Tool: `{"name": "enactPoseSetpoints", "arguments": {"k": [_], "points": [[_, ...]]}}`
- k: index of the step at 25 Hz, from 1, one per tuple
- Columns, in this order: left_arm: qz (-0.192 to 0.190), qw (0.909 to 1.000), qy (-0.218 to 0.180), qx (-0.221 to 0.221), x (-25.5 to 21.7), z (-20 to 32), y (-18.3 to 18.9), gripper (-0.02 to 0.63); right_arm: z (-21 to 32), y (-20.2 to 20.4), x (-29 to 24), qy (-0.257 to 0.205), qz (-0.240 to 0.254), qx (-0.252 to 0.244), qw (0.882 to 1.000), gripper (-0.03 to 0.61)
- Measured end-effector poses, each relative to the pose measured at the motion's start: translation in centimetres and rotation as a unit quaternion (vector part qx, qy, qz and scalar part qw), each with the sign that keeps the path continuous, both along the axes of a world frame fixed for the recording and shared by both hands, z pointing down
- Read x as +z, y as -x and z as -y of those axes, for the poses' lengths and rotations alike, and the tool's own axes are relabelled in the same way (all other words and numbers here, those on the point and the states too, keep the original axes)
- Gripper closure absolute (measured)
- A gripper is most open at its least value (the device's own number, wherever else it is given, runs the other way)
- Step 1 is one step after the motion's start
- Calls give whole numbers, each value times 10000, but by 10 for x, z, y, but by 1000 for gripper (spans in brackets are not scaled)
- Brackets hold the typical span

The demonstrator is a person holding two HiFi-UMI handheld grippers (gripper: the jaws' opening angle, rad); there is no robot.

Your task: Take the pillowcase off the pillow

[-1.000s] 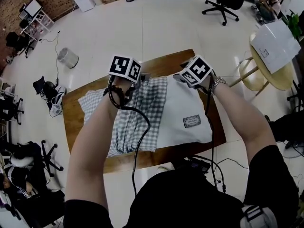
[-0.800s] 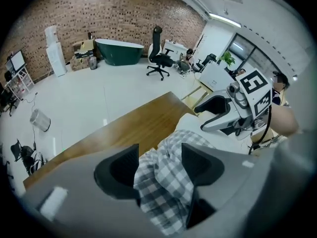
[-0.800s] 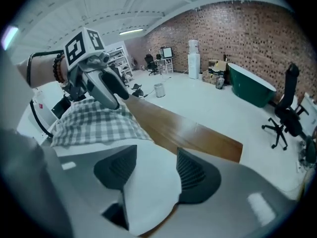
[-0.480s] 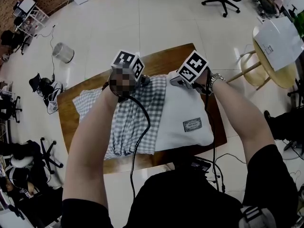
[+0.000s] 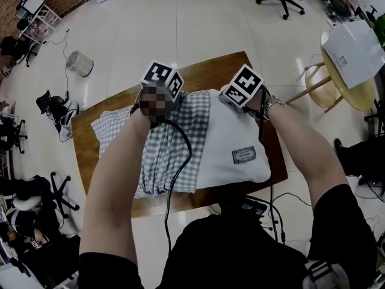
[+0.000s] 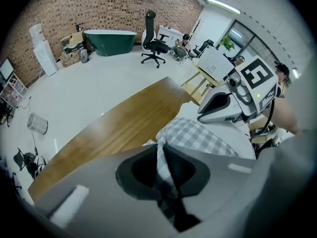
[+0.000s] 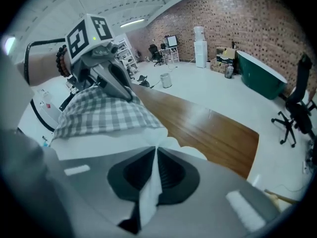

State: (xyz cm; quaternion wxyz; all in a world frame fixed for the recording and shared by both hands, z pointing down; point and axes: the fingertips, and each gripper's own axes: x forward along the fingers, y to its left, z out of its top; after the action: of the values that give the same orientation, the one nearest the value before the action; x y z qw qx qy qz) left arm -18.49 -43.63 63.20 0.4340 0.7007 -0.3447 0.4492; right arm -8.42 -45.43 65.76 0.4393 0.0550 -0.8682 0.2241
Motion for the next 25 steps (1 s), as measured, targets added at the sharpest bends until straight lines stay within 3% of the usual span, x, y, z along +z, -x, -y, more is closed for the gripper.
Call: {"name": "enactPoseSetpoints", "arguments": {"k": [9, 25], "points": [[482, 9972, -398, -405, -20, -5, 31, 597, 9, -30, -55, -939, 298, 249, 9948, 572], [1076, 9856, -708, -1097, -54, -58, 115, 598, -8, -74, -99, -1386, 298, 587, 9882, 572]]}}
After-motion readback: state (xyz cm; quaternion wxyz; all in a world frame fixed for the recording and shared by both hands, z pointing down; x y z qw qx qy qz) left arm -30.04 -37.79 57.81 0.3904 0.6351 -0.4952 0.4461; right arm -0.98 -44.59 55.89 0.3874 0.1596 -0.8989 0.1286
